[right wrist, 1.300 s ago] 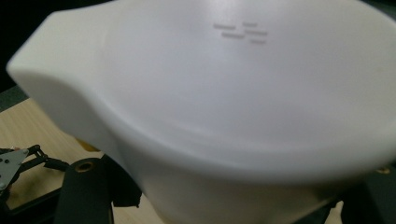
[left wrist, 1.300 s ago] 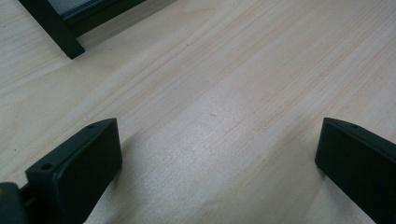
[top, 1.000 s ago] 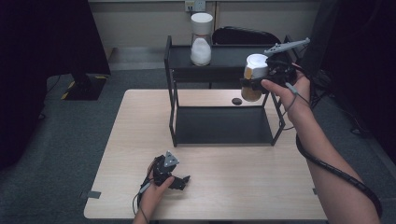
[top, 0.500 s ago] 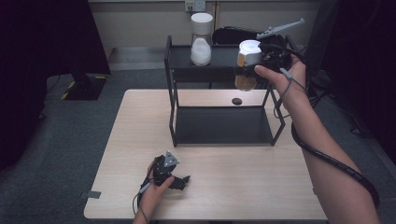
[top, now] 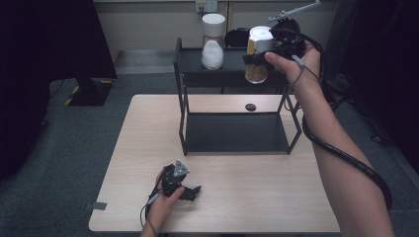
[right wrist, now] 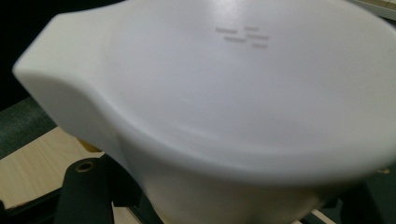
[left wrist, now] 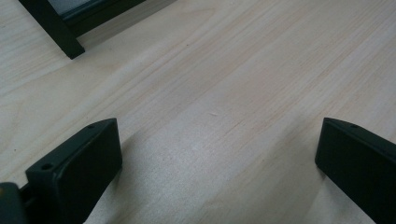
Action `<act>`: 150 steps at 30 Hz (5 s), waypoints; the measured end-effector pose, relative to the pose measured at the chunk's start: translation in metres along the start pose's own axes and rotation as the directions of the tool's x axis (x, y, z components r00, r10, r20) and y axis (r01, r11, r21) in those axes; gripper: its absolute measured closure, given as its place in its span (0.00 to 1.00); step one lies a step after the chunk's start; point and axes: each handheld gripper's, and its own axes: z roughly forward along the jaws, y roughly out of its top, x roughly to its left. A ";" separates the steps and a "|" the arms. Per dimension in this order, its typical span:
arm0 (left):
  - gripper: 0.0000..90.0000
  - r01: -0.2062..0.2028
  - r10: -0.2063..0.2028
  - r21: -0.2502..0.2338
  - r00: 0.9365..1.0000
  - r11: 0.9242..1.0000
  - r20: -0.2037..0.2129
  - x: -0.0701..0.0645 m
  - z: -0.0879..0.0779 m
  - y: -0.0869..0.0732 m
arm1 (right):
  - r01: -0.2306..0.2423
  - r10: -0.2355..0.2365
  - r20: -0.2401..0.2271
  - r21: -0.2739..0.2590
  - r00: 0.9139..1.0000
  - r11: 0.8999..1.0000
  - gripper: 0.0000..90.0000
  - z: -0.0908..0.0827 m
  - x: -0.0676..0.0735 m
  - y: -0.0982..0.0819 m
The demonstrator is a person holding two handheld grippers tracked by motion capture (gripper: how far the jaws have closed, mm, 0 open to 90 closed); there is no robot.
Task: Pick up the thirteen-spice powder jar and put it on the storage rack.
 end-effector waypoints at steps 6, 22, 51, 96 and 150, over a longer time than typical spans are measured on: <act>0.00 -0.002 0.002 -0.001 1.000 1.000 0.003 0.001 0.000 0.000 | -0.009 0.009 0.019 -0.007 1.000 1.000 0.33 0.007 -0.001 0.010; 0.00 -0.004 0.004 -0.001 1.000 1.000 0.006 0.001 0.000 0.000 | -0.065 0.065 0.075 -0.007 0.995 0.998 0.33 0.039 -0.018 0.025; 0.00 -0.008 0.008 0.000 1.000 1.000 0.005 0.001 0.000 0.000 | -0.076 0.076 0.117 -0.005 0.990 0.997 0.14 0.064 -0.022 0.012; 0.00 -0.005 0.005 -0.002 1.000 1.000 0.006 0.002 0.000 -0.001 | -0.054 0.058 0.069 -0.060 0.996 0.997 0.01 0.005 0.004 -0.076; 0.00 -0.008 0.008 -0.002 1.000 1.000 0.005 0.002 0.000 -0.001 | -0.048 0.060 -0.109 0.111 0.992 0.993 0.02 0.096 0.038 -0.283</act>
